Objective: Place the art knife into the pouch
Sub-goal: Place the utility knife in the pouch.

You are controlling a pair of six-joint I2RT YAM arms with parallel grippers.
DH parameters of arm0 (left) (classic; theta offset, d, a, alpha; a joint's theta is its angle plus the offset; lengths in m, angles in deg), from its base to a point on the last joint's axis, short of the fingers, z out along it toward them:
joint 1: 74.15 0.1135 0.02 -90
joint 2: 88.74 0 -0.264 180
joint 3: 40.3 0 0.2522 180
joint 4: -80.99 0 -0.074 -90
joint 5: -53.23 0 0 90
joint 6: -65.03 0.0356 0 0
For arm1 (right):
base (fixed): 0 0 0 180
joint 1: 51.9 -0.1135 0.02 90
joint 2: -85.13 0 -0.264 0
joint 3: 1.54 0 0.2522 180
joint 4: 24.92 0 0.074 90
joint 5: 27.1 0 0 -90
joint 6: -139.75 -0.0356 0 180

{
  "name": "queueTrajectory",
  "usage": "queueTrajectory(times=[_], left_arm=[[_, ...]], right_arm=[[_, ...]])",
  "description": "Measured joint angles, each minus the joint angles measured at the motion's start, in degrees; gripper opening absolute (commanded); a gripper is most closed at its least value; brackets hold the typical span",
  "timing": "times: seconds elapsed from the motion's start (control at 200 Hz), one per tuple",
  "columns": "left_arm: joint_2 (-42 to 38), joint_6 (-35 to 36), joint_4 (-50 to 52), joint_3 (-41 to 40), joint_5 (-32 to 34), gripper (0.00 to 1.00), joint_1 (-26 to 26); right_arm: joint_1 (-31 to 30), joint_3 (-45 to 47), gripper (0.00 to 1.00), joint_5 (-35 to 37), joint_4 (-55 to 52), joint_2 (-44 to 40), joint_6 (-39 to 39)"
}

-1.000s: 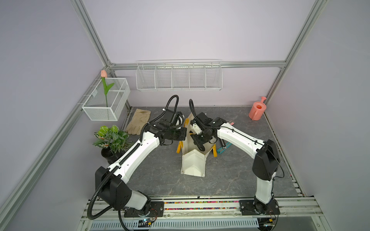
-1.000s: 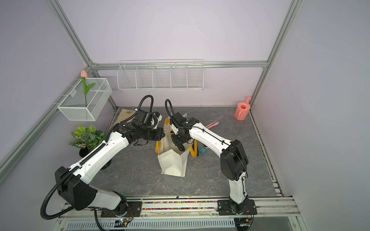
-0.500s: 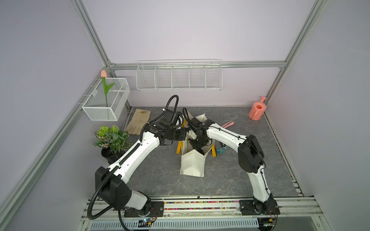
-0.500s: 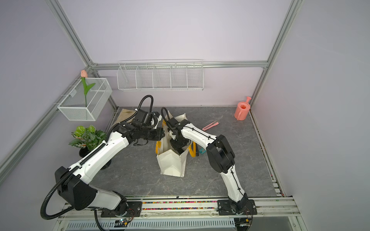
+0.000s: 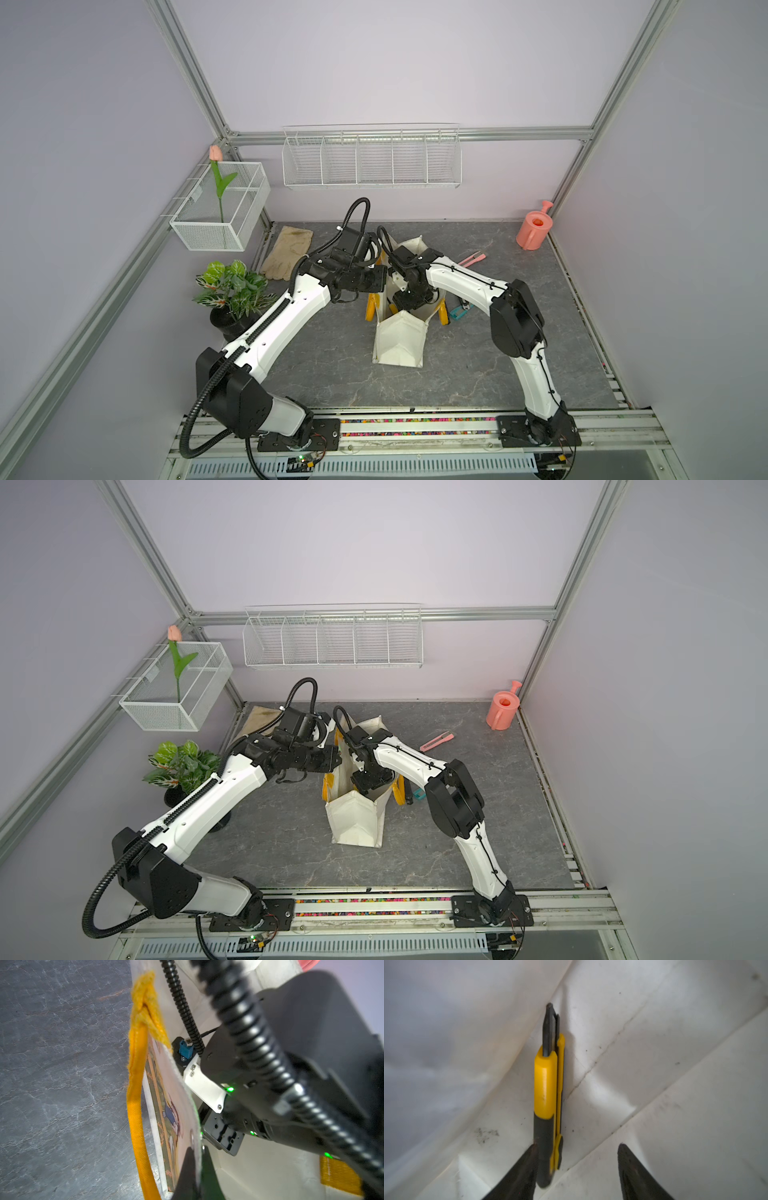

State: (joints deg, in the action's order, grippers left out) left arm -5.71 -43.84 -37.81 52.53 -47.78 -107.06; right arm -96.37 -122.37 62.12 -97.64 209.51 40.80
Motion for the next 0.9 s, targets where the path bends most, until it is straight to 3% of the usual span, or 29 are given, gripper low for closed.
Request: queueTrajectory(times=[0.205, 0.505, 0.695, 0.9], left_arm=[[-0.96, -0.24, -0.74, -1.4, 0.0, 0.0, 0.0], [-1.09, -0.2, -0.61, -1.4, 0.15, 0.0, 0.0], [-1.75, -0.15, -0.11, -1.4, 0.22, 0.0, 0.0], [-2.19, -0.15, 0.57, -1.4, 0.22, 0.0, 0.0]], right_arm=[[0.0, -5.01, 0.69, 1.2, -2.08, -7.67, 0.0], [2.56, -4.55, 0.79, 4.72, -1.05, -29.83, -0.52], [14.38, 8.5, 0.84, 5.95, 2.97, -40.3, -3.04], [27.63, 23.26, 0.84, 4.2, 7.87, -41.81, -5.01]])
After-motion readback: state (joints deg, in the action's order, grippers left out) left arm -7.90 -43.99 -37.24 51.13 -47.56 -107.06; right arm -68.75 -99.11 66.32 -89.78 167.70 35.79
